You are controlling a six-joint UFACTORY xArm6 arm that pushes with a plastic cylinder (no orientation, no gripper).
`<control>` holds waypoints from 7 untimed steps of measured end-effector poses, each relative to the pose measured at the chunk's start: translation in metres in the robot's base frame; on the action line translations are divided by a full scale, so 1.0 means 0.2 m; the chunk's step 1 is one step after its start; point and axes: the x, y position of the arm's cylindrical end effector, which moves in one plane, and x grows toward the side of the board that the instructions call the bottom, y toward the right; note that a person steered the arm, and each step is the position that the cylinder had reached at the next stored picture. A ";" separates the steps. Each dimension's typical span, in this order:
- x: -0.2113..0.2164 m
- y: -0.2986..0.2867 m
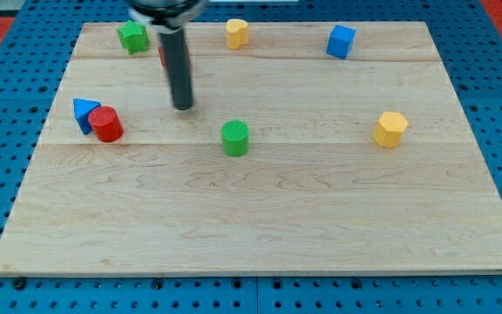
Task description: Push red circle towards the bottom center
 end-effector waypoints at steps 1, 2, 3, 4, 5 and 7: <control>0.00 -0.21; -0.06 -0.35; 0.07 -0.42; 0.29 -0.43; 0.50 -0.17; 0.76 0.07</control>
